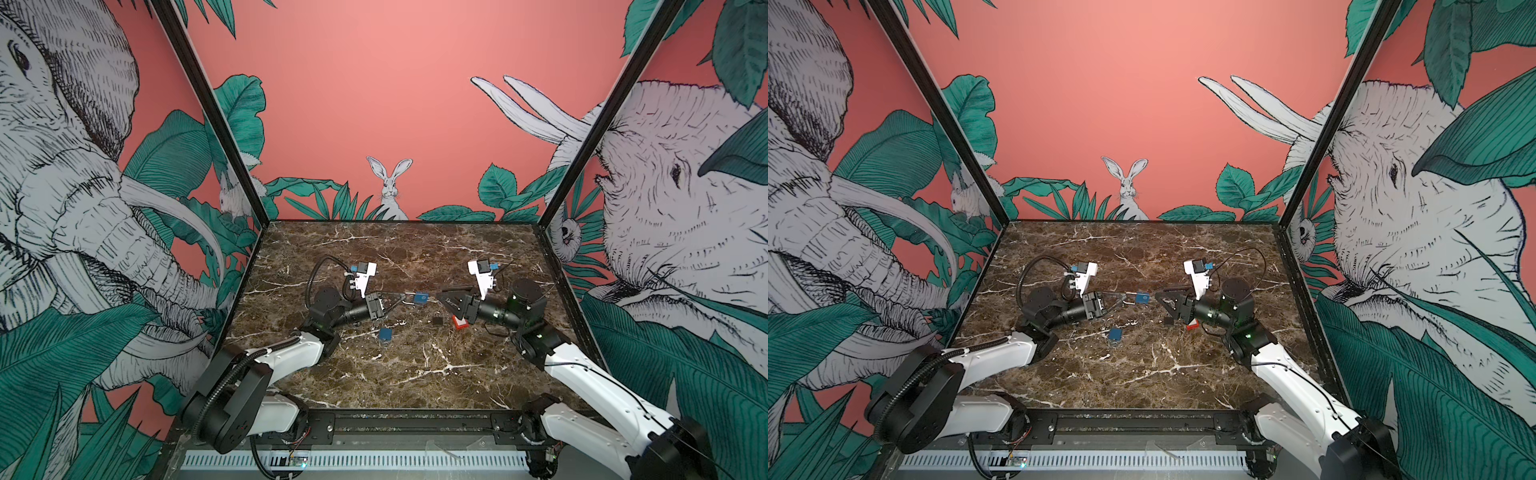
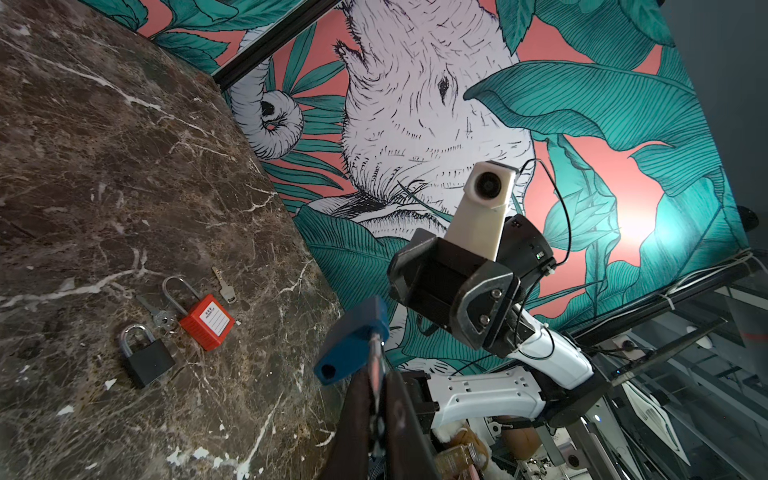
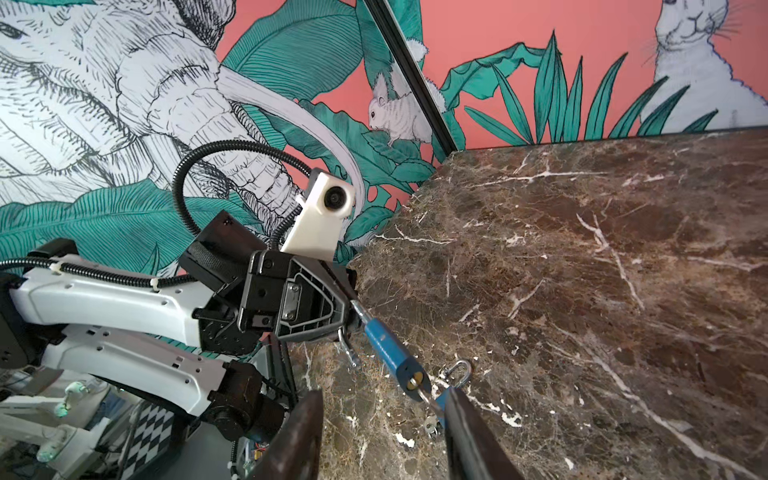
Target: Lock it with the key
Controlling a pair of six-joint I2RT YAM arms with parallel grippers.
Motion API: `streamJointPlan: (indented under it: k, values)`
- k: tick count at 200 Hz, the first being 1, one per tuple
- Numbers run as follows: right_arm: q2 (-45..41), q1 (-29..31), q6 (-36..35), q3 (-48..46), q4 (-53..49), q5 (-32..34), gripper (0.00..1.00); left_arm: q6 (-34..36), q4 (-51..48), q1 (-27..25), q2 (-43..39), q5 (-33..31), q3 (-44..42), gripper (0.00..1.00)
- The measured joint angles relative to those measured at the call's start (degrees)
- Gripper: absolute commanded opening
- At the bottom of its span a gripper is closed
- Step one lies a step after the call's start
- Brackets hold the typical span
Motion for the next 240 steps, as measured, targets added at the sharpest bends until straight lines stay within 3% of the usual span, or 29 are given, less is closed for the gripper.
streamJointPlan:
  k: [80,162,240]
  values:
    - [4.33,1.92,-9.40,-0.50,5.70,0.00,0.49,-4.04,5.62,0.00,1.40,1.92,0.22,0.00]
    - [10.49,3.21,-8.52,-0.07,9.42,-5.55,0.43,-6.19,9.05,0.00,2.49,1.95,0.22,0.00]
    - [11.69,3.39,-5.75,0.68,12.20,-7.04,0.27,-7.74,11.85,0.00,4.17,1.97,0.22,0.00]
